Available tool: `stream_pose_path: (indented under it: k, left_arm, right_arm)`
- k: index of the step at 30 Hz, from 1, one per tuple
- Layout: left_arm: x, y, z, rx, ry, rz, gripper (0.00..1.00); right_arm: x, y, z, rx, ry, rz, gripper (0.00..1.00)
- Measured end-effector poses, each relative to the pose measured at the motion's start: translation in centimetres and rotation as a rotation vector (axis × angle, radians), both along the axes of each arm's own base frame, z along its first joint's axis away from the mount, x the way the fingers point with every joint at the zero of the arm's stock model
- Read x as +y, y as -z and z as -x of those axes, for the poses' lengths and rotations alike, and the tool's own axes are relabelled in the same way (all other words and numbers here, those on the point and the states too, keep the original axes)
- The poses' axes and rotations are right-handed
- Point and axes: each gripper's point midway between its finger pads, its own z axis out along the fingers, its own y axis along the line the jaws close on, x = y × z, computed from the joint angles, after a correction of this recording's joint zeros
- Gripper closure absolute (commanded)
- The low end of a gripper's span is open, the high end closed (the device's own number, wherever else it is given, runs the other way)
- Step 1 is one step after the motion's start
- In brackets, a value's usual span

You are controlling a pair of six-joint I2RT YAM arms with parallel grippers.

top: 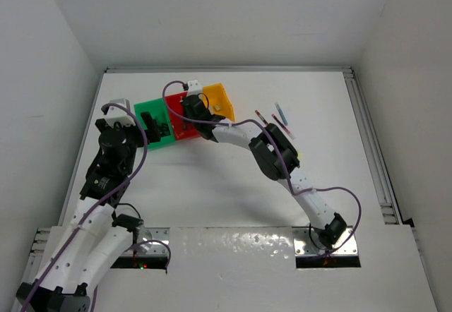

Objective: Sort the stationery into containers
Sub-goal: Place the pen in the storage box.

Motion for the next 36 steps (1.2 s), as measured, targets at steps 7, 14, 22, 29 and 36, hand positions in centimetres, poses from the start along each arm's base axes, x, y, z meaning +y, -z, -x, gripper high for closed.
stream_pose_path:
  k: [7, 14, 22, 29, 36]
  left_arm:
    - [-0.1, 0.0, 0.0, -0.001, 0.008, 0.001, 0.00]
    - [-0.3, 0.0, 0.0, -0.001, 0.015, 0.003, 0.00]
    - [-0.3, 0.0, 0.0, -0.001, 0.016, 0.002, 0.00]
    - [-0.3, -0.1, -0.1, -0.008, 0.019, 0.002, 0.00]
    - [-0.2, -0.2, 0.0, -0.013, 0.015, 0.003, 0.00]
  right_arm:
    - [-0.5, 1.5, 0.6, 0.021, -0.004, 0.019, 0.84]
    - [-0.6, 1.9, 0.7, 0.024, -0.002, 0.018, 1.00]
    - [-1.5, 1.1, 1.0, 0.035, 0.058, -0.034, 1.00]
    - [-1.1, -3.5, -0.1, -0.004, 0.135, -0.169, 1.00]
    - [-1.3, -3.3, 0.0, 0.022, 0.177, -0.223, 1.00]
